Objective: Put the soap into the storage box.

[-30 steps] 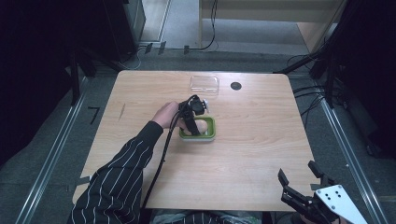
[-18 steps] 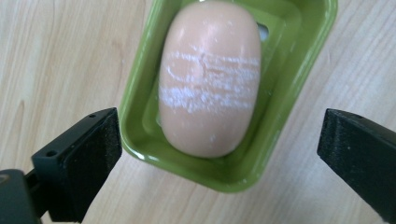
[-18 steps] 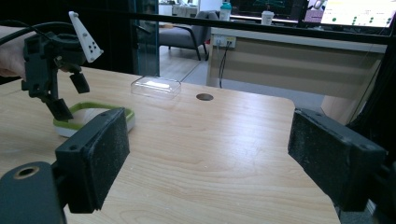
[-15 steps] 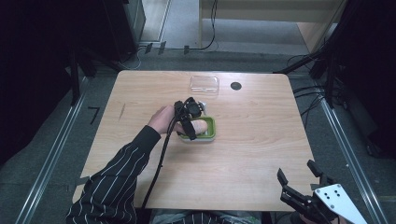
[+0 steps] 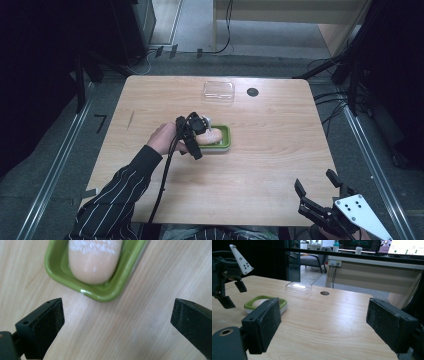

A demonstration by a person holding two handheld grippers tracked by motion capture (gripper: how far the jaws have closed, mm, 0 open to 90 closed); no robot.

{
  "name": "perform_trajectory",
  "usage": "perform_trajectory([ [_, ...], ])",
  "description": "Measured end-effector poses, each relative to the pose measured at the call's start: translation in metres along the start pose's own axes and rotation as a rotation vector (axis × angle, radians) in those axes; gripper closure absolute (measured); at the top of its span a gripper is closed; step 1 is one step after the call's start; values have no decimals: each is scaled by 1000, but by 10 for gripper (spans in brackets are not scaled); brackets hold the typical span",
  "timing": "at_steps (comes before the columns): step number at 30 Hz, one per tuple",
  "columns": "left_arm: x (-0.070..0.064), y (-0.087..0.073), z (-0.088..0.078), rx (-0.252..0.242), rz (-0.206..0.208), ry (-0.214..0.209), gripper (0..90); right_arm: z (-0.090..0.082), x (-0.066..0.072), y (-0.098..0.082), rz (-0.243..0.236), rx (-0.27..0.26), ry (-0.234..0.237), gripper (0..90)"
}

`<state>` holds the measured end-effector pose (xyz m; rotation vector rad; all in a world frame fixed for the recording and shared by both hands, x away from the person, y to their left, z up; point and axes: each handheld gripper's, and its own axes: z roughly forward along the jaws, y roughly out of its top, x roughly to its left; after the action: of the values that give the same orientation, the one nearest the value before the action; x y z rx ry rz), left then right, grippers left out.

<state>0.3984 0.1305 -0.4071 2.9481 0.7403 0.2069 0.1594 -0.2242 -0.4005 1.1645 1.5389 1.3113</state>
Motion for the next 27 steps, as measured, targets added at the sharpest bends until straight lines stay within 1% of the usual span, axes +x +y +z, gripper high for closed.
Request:
perform_trajectory([
  [3, -5, -9, 0, -3, -20, -8, 0, 1, 0, 0, -3, -1, 5, 132],
  [6, -10, -20, 1, 11, -31, -2, 0, 2, 1, 0, -3, -1, 7, 132],
  [8, -13, -27, 2, 8, -42, 1, 0, 2, 1, 1, -6, -4, 10, 132],
  [11, -18, -37, 3, 18, -50, 4, 0, 3, 1, 1, -6, -7, 11, 132],
  [14, -23, -45, 4, 10, -66, 11, 0, 3, 2, 1, -5, -6, 14, 132],
  [16, -28, -49, 5, 19, -63, 10, 0, 4, 1, 1, -8, -7, 16, 132],
  [18, -32, -53, 6, 13, -69, 12, 0, 4, 2, 1, -8, -7, 17, 132],
  [19, -34, -55, 6, 15, -64, 15, 0, 4, 2, 1, -8, -8, 17, 132],
  [20, -37, -58, 6, 7, -71, 15, 0, 4, 2, 1, -7, -9, 17, 132],
  [22, -42, -63, 6, 4, -68, 15, 0, 4, 2, 1, -2, -8, 18, 132],
  [24, -48, -69, 7, 18, -63, 29, 0, 4, 1, 1, -6, -10, 18, 132],
  [27, -53, -79, 9, 20, -79, 27, 0, 4, 2, 1, -5, -8, 21, 132],
])
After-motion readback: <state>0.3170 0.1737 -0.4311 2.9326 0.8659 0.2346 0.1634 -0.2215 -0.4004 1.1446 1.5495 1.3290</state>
